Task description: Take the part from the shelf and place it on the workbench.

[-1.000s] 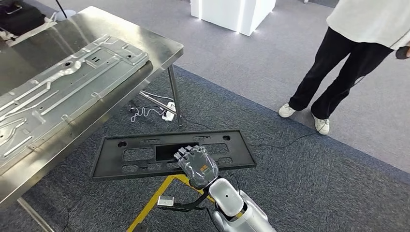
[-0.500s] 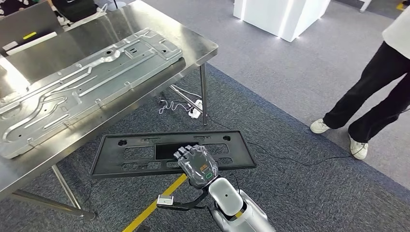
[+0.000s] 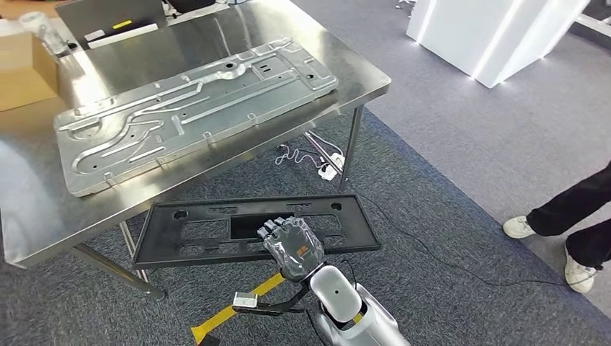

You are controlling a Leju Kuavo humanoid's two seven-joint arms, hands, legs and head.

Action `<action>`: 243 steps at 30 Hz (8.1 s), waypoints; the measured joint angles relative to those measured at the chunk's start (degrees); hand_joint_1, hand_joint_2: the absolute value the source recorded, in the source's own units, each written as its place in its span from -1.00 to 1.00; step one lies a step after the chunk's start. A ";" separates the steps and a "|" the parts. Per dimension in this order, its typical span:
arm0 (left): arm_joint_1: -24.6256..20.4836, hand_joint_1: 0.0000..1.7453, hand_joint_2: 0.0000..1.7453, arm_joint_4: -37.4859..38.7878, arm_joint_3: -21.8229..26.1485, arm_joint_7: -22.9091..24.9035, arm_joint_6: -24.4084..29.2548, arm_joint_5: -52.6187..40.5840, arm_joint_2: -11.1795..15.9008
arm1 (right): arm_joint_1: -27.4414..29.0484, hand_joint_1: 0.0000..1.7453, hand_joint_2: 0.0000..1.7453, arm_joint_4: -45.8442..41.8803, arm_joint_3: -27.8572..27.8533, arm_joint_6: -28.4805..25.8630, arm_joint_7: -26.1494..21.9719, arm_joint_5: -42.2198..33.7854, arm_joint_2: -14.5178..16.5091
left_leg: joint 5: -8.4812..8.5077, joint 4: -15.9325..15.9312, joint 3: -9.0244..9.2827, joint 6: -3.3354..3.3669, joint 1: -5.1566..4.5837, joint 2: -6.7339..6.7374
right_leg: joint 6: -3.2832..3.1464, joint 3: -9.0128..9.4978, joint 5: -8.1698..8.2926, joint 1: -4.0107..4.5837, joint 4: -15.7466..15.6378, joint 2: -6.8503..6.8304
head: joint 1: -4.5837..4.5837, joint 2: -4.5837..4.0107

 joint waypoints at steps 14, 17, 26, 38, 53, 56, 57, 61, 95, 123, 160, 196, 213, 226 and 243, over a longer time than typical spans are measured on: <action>0.08 -1.00 1.00 0.07 -0.10 -0.18 -0.06 0.00 -0.04 | -0.21 0.98 1.00 0.05 0.00 0.30 0.10 0.01 0.06 | -7.05 14.35 -7.33 -3.43 0.36 2.27 | -2.66 7.40 8.16 -0.21 -16.82 -1.19 | -0.63 0.00; 0.12 -1.00 1.00 0.07 -0.13 -0.23 -0.05 0.00 -0.04 | -0.08 0.98 1.00 0.09 0.00 0.34 0.09 0.01 0.06 | -4.06 11.95 -6.23 -3.77 0.75 3.32 | -2.40 8.05 7.52 -0.18 -16.79 -3.75 | -0.65 0.00; 0.23 -1.00 1.00 0.07 -0.19 -0.20 -0.04 0.01 -0.02 | -0.49 0.98 1.00 0.00 0.00 0.37 -0.20 -0.02 0.27 | 0.21 -0.15 -0.13 -0.64 0.23 5.04 | 0.04 7.98 3.98 0.08 -13.45 -3.51 | -0.47 0.00; -0.10 -1.00 1.00 0.07 -0.30 -0.19 -0.35 0.00 -0.12 | -1.03 0.98 1.00 0.07 0.19 0.37 1.17 -0.01 -0.80 | -1.00 1.20 -0.15 -0.64 -0.24 1.62 | -0.61 5.90 8.39 0.23 -15.72 0.34 | -0.47 0.00; -0.09 -1.00 1.00 0.07 -0.33 1.23 -0.30 1.05 -0.09 | -7.42 0.98 1.00 1.56 7.28 2.56 5.81 0.04 -4.43 | -0.74 0.58 0.15 -1.45 -0.14 1.64 | -1.00 5.89 8.32 0.39 -15.61 0.40 | -0.47 0.00; -0.03 -1.00 1.00 0.07 -0.33 1.50 -0.30 1.31 -0.09 | -9.65 0.98 1.00 2.19 9.05 3.59 6.48 0.04 -5.86 | -0.73 0.61 0.13 -1.44 -0.18 1.64 | -1.00 5.91 8.36 0.33 -15.63 0.39 | -0.47 0.00; -0.01 -1.00 1.00 0.07 -0.33 1.57 -0.30 1.31 -0.09 | -10.54 0.98 1.00 2.38 9.61 3.98 6.59 0.04 -6.44 | -0.73 0.62 0.13 -1.44 -0.20 1.64 | -0.99 5.91 8.37 0.30 -15.63 0.38 | -0.47 0.00; 0.10 -1.00 1.00 0.07 -0.33 1.87 -0.30 1.31 -0.09 | -14.33 0.98 1.00 2.84 11.49 5.48 6.24 0.04 -8.90 | -0.73 0.69 0.10 -1.43 -0.26 1.64 | -0.89 5.92 8.43 0.23 -15.68 0.38 | -0.46 0.00; 0.02 -1.00 1.00 0.07 -0.47 2.54 -0.32 2.06 -0.09 | -23.04 0.98 1.00 0.09 18.78 6.89 17.00 0.04 -13.94 | -0.75 0.76 0.05 -1.40 -0.30 1.65 | -0.86 5.92 8.45 0.17 -15.72 0.38 | -0.47 0.00; 0.01 -1.00 1.00 0.07 -0.77 4.87 -0.96 2.58 -0.07 | -22.87 0.98 1.00 -4.78 19.39 7.21 16.06 0.07 -15.30 | -0.83 0.89 -0.04 -1.29 -0.38 1.63 | -0.78 5.92 8.49 0.07 -15.81 0.37 | -0.47 0.00; 0.03 -1.00 1.00 0.13 -0.79 5.60 -0.80 3.17 0.02 | -21.59 0.98 1.00 -4.65 19.39 6.82 14.77 0.07 -14.21 | -0.96 1.31 -0.22 -1.97 -0.02 2.74 | -0.79 6.48 8.05 -0.17 -15.91 0.01 | -0.28 0.00; -0.12 -1.00 1.00 0.13 -1.54 5.56 -0.76 3.18 0.28 | -21.89 0.98 1.00 -4.27 19.39 6.62 15.08 0.07 -13.80 | -0.73 0.31 0.30 -0.38 0.63 2.54 | 0.38 3.71 4.87 -0.36 -10.27 0.02 | -0.44 0.00; -0.26 -1.00 1.00 0.13 -1.79 5.56 -0.75 3.15 0.35 | -22.10 0.98 1.00 -4.07 19.39 6.49 15.31 0.07 -13.73 | -8.03 13.25 -5.26 -2.45 0.03 2.57 | -2.52 5.82 9.54 -0.08 -16.99 -0.11 | -0.46 0.00; -0.30 -1.00 1.00 0.13 -1.99 5.66 -0.76 3.08 0.63 | -22.29 0.98 1.00 -3.89 19.39 6.41 15.55 0.07 -13.73 | -0.79 0.34 0.22 -0.43 0.50 2.52 | 0.02 4.73 5.60 -0.08 -12.23 0.05 | -0.42 0.00; -0.48 -1.00 1.00 0.13 -2.71 5.66 -0.82 3.08 0.66 | -22.28 0.98 1.00 -3.63 19.39 6.37 15.58 0.07 -13.72 | -7.46 10.40 -3.16 -2.68 0.27 2.63 | -2.57 5.87 9.27 -0.03 -16.94 0.05 | -0.45 0.00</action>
